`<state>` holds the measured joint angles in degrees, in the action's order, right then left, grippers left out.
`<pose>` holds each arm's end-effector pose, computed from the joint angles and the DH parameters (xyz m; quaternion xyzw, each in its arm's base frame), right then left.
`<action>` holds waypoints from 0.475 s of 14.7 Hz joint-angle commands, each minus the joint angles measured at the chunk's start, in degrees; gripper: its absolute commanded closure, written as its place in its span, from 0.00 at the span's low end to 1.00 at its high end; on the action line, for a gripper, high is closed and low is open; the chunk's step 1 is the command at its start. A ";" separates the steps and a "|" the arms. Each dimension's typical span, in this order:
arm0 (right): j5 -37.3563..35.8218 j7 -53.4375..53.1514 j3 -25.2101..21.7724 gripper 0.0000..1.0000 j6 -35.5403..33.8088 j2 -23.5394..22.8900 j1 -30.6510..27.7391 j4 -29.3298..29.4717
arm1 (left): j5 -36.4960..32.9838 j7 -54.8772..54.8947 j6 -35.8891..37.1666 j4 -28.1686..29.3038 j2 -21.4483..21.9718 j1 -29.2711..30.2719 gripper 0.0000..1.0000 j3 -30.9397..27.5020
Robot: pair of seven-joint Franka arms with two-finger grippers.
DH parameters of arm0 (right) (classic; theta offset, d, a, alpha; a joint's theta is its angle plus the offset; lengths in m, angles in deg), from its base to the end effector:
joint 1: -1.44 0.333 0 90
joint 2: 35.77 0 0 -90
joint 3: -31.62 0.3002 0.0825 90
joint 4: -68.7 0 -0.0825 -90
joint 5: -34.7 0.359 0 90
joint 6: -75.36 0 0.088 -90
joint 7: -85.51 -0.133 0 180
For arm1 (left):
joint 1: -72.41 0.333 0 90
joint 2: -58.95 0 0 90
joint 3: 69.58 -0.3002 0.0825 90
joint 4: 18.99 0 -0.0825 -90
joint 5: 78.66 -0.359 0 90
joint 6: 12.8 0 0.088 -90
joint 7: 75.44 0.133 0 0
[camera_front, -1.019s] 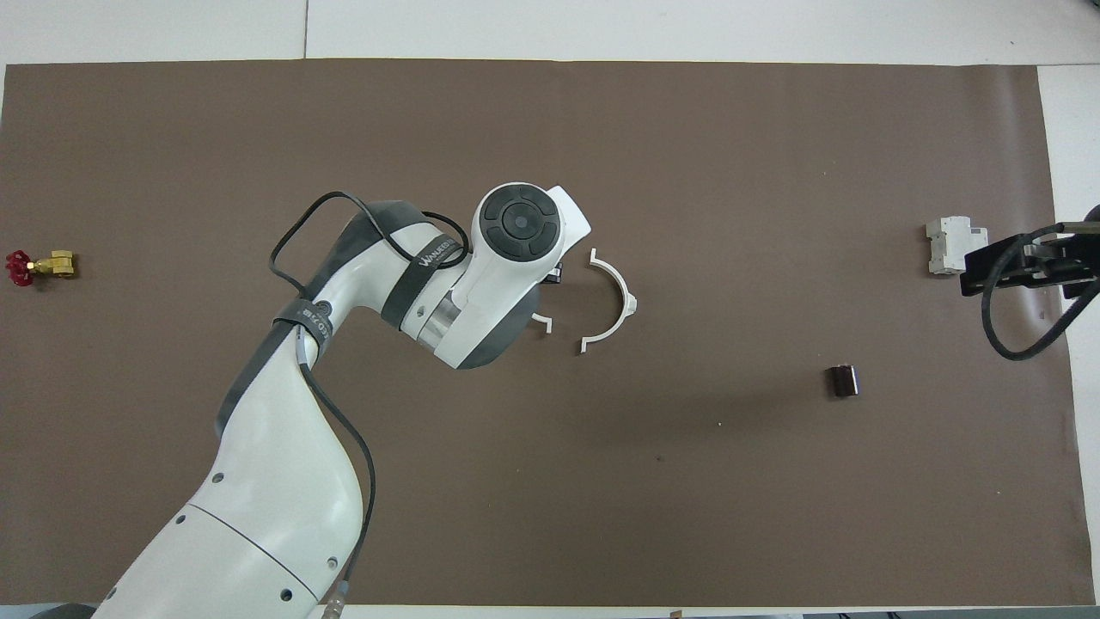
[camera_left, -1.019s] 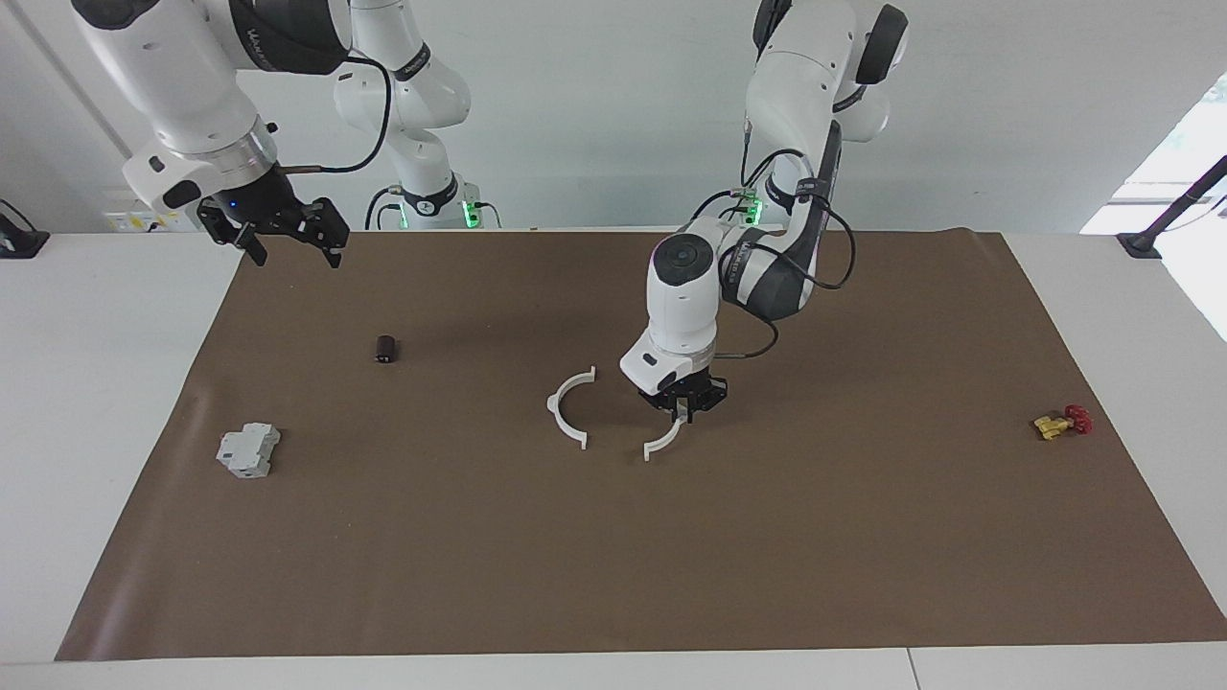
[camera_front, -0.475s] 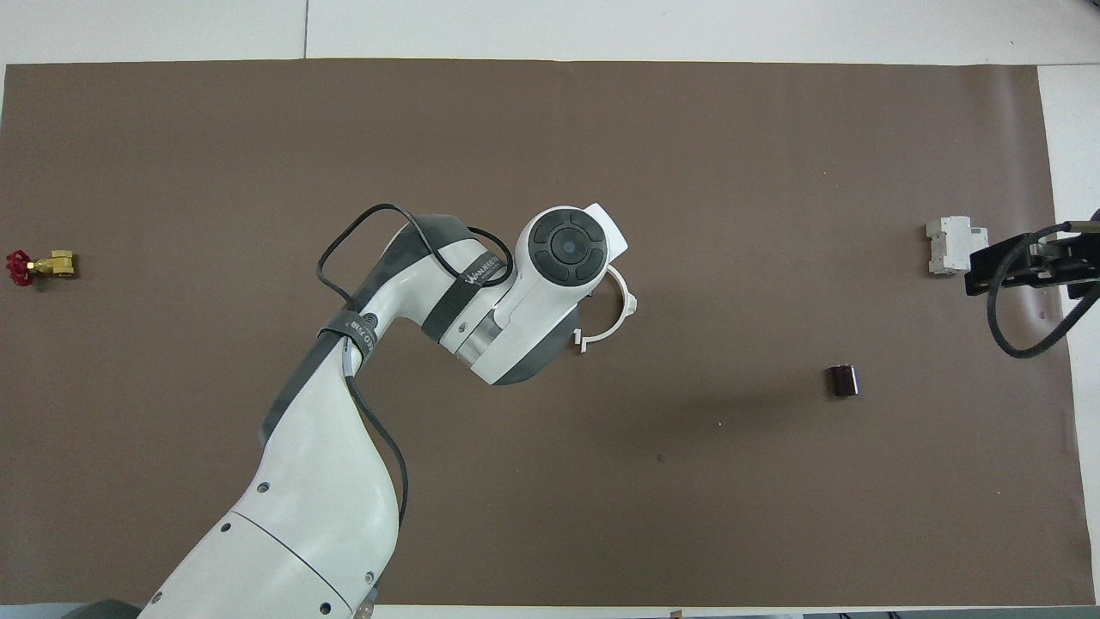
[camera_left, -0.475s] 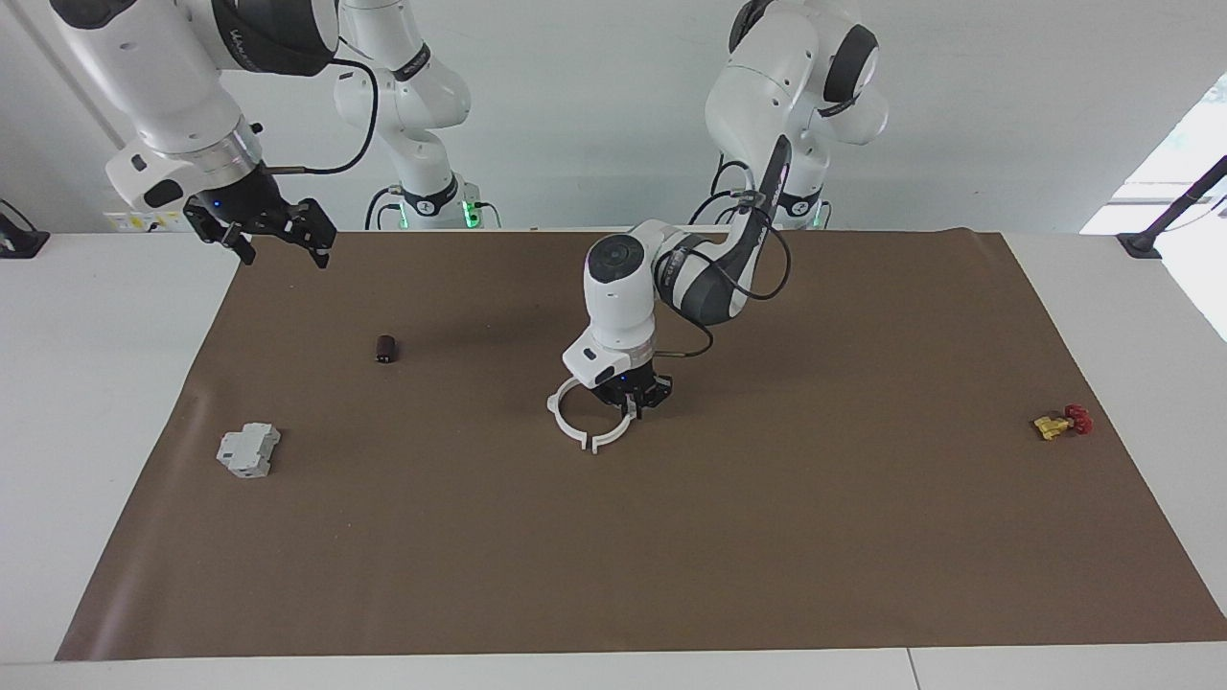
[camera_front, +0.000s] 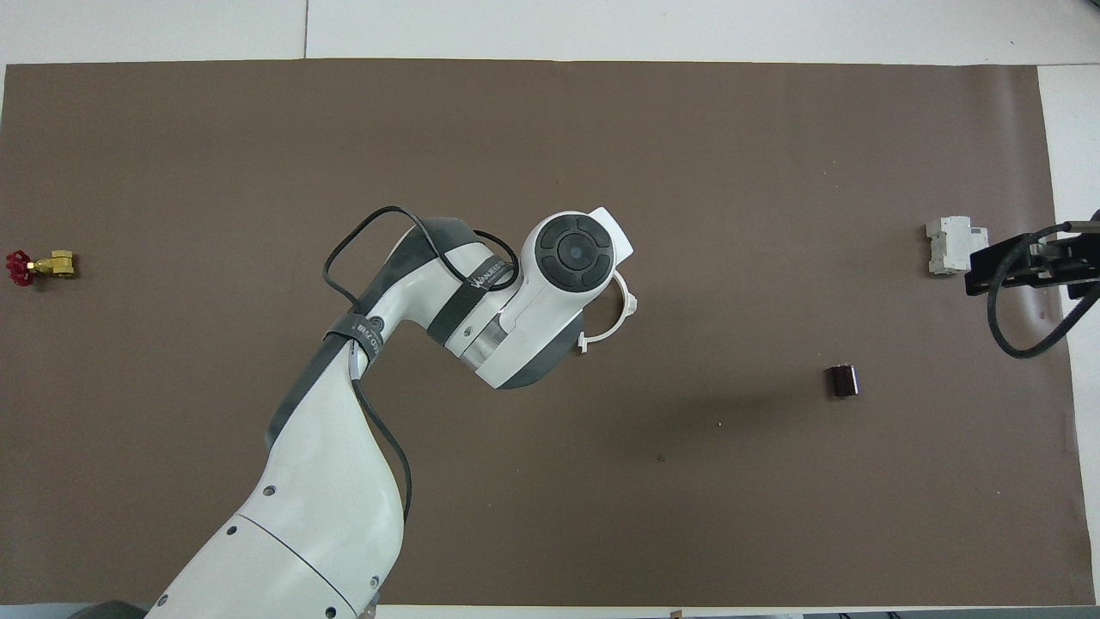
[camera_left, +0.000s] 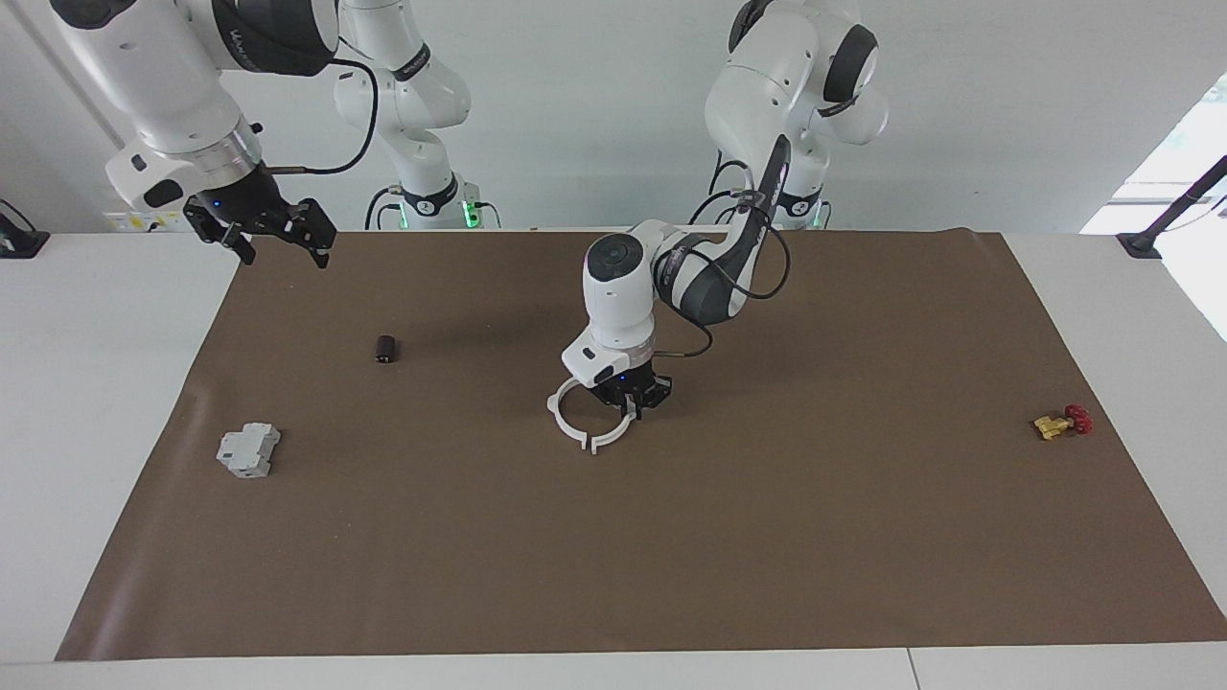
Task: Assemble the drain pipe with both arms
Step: 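Press the left gripper's clamp half against the other to close the ring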
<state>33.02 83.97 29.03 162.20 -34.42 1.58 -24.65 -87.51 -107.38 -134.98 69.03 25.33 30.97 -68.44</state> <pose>0.5121 -0.0262 0.5646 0.9983 -0.0349 -0.0451 0.0138 0.5039 -0.4470 0.2877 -0.9895 0.1314 -0.0402 0.0448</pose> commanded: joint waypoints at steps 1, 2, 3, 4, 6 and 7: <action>-0.17 1.63 0.40 0.00 0.78 0.23 -0.84 -0.34 | -1.17 -1.20 -0.60 0.75 -0.04 -1.80 1.00 -1.06; -0.17 1.63 0.40 0.00 0.78 0.23 -0.84 -0.34 | -1.17 -1.20 -0.68 0.92 -0.04 -1.80 1.00 -1.06; -0.17 1.72 0.40 0.00 0.78 0.32 -0.84 -0.34 | -1.17 -1.20 -0.60 1.18 0.05 -1.89 1.00 -1.06; -0.17 1.63 0.40 0.00 0.78 0.32 -0.84 -0.34 | -1.17 -1.20 -0.60 1.19 0.05 -1.89 1.00 -1.06; -0.17 1.63 0.40 0.00 0.70 0.32 -0.84 -0.34 | -1.17 -1.20 -0.60 1.19 0.05 -1.89 1.00 -1.06; -0.17 1.63 0.40 0.00 0.70 0.32 -0.84 -0.34 | -1.17 -1.20 -0.60 1.19 0.05 -1.80 1.00 -1.06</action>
<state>33.02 83.97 29.03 162.20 -34.42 1.58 -24.65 -87.53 -107.43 -134.97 69.30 25.24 30.17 -68.47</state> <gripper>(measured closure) 0.000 0.797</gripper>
